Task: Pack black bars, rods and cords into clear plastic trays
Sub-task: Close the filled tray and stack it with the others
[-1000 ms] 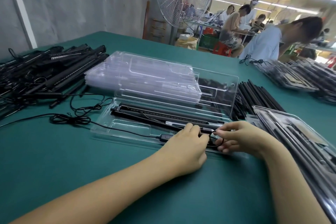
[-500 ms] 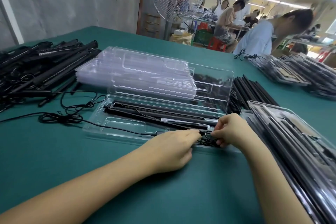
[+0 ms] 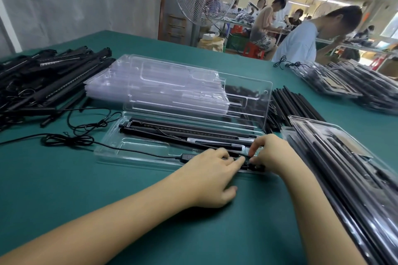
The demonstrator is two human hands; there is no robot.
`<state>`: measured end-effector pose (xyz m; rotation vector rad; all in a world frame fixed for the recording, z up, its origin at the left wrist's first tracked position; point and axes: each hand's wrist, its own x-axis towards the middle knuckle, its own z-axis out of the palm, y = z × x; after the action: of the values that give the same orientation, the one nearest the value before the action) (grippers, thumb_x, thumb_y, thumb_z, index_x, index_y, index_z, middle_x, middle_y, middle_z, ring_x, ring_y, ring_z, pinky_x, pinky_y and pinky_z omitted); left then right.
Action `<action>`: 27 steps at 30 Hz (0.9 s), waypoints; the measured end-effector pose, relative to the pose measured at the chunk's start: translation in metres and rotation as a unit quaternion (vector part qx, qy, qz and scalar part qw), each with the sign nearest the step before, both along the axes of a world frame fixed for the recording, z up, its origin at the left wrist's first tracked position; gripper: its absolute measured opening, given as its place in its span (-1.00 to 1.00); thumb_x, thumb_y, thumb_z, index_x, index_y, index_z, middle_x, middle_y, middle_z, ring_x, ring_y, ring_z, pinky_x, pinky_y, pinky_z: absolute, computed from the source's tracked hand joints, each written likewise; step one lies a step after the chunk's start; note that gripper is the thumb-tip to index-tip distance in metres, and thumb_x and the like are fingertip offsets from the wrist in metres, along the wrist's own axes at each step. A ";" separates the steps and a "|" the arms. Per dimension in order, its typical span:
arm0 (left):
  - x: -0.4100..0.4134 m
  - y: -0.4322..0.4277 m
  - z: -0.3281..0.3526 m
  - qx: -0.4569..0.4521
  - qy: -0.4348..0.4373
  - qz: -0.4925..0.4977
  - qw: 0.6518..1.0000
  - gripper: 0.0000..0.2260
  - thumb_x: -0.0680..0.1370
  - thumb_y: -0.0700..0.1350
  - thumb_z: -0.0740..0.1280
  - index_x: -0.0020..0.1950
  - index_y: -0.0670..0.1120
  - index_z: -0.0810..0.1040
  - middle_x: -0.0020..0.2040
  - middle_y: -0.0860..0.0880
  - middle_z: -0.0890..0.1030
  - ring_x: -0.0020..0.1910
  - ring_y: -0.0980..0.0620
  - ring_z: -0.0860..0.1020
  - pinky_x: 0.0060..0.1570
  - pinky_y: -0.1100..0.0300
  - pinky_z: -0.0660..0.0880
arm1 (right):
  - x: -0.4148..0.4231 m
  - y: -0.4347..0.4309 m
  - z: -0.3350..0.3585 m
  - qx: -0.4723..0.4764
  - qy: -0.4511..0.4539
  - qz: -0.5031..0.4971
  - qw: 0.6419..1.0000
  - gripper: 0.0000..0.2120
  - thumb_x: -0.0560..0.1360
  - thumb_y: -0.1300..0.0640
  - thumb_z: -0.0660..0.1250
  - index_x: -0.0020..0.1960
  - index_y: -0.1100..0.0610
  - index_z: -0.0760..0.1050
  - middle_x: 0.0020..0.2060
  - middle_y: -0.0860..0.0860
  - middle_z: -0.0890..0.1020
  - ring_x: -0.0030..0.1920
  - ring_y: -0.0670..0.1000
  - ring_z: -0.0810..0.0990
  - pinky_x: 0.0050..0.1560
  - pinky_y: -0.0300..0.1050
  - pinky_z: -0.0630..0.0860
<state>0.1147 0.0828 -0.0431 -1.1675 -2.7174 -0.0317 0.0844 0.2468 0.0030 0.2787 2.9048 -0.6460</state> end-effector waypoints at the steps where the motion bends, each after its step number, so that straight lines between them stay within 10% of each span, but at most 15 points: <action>1: 0.001 0.003 0.001 -0.005 0.016 0.009 1.000 -0.50 0.58 0.09 0.11 0.44 -0.15 0.24 0.23 -0.10 0.50 0.25 -0.09 0.32 0.23 0.06 0.28 | 0.000 0.001 -0.001 0.004 0.006 0.000 1.000 -0.84 0.37 0.25 0.47 -0.27 0.04 0.54 -0.44 -0.02 0.54 -0.45 -0.10 0.47 -0.40 -0.29 0.40; 7: 0.017 0.036 0.003 -0.036 0.005 0.077 0.996 -0.43 0.58 -0.01 0.14 0.50 -0.24 0.05 0.11 -0.28 0.49 0.11 -0.21 0.35 -0.03 0.03 0.30 | 0.001 0.007 0.001 -0.019 -0.010 -0.018 1.000 -0.76 0.40 0.30 0.42 -0.37 0.04 0.55 -0.39 0.04 0.59 -0.29 0.06 0.59 -0.05 -0.04 0.61; 18: 0.021 0.040 0.014 -0.034 -0.006 0.058 0.998 -0.64 0.57 -0.03 0.13 0.30 -0.20 0.33 0.41 -0.10 0.18 -0.08 -0.16 0.41 -0.45 0.14 0.02 | 0.008 0.016 0.011 -0.310 -0.034 -0.118 0.943 -0.82 0.56 0.42 0.07 -0.13 0.30 0.40 -0.36 0.14 0.34 -0.41 0.06 0.30 -0.59 -0.31 0.37; 27: 0.017 0.033 0.011 -0.015 0.008 0.078 0.997 -0.48 0.55 0.00 0.12 0.46 -0.18 0.14 0.24 -0.10 0.46 0.10 -0.15 0.38 -0.22 0.07 0.25 | -0.017 0.022 0.013 -0.263 0.166 -0.156 0.938 -0.77 0.55 0.33 0.10 0.14 0.24 0.44 -0.18 0.09 0.53 -0.34 0.08 0.57 -0.32 -0.06 0.60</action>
<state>0.1316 0.1162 -0.0324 -0.9560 -2.7941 0.0413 0.0676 0.2692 0.0159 0.6141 2.8509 -1.6244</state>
